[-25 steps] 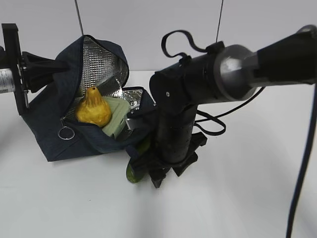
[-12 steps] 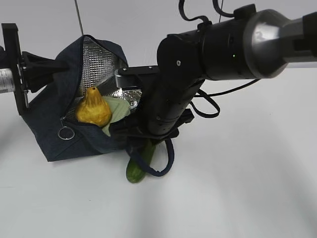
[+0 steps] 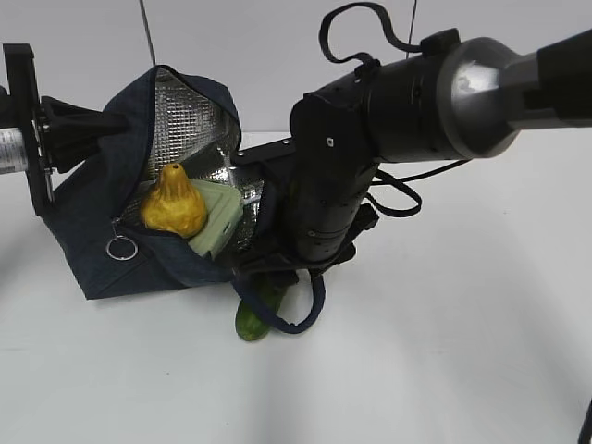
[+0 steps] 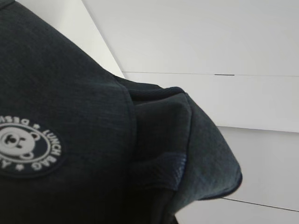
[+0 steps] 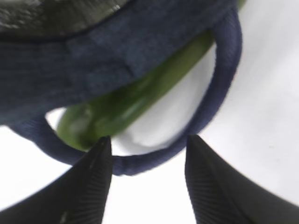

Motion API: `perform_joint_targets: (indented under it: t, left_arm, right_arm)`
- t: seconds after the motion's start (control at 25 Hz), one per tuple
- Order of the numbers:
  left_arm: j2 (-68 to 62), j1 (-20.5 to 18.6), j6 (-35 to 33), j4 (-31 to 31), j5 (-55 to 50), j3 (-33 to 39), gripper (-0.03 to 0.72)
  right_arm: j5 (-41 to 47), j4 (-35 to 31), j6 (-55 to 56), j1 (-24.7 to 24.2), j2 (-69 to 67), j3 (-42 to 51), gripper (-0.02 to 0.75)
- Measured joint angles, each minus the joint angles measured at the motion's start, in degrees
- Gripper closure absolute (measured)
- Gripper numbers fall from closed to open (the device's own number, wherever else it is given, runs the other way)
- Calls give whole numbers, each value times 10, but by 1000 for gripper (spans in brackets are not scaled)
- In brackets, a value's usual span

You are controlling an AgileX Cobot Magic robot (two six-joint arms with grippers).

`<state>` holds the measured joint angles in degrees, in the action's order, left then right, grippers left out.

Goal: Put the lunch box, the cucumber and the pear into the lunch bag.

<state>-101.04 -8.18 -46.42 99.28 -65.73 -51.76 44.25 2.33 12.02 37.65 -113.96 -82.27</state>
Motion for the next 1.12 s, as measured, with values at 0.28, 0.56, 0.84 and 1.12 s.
perform_joint_targets:
  t: [0.28,0.56,0.84,1.12]
  left_arm:
    - [0,0,0,0,0,0,686]
    - [0,0,0,0,0,0,686]
    - [0,0,0,0,0,0,686]
    - [0,0,0,0,0,0,686]
  right_arm:
    - [30,176,110,0,0,0,345]
    - [-10,355,206,-1,0,0,346]
    - [-30,367,282,-45,-6,0,346]
    - [-43,292,256,-100,-6,0,346]
